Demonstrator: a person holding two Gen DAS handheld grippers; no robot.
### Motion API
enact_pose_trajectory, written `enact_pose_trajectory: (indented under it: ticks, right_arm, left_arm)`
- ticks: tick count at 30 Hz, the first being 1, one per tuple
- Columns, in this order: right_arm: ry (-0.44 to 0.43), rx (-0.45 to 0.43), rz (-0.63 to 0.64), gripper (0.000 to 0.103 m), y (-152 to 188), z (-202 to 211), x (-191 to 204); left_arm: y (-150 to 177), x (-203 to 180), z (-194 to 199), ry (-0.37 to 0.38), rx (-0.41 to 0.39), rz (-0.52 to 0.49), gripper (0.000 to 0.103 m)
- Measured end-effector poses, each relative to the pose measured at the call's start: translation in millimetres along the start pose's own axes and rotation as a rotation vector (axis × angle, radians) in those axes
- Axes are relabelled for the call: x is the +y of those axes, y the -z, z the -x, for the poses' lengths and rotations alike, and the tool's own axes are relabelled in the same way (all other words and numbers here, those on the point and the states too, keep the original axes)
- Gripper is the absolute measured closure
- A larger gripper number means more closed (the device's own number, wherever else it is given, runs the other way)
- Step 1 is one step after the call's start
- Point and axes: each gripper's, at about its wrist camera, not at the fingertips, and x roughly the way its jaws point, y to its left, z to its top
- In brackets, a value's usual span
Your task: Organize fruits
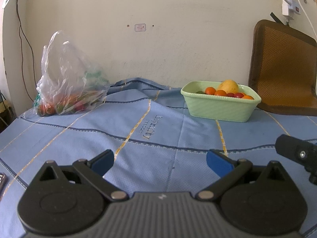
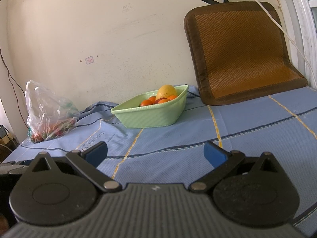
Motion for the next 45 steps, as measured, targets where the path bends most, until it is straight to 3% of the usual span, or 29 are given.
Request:
enact_pose_trajectory:
  ticks: [45]
  right_arm:
    - [0.006,-0.003,-0.026,0.0,0.7,2.3,0.3]
  left_arm:
    - [1.3,-1.6,1.5,-0.012,-0.008,-0.016,0.0]
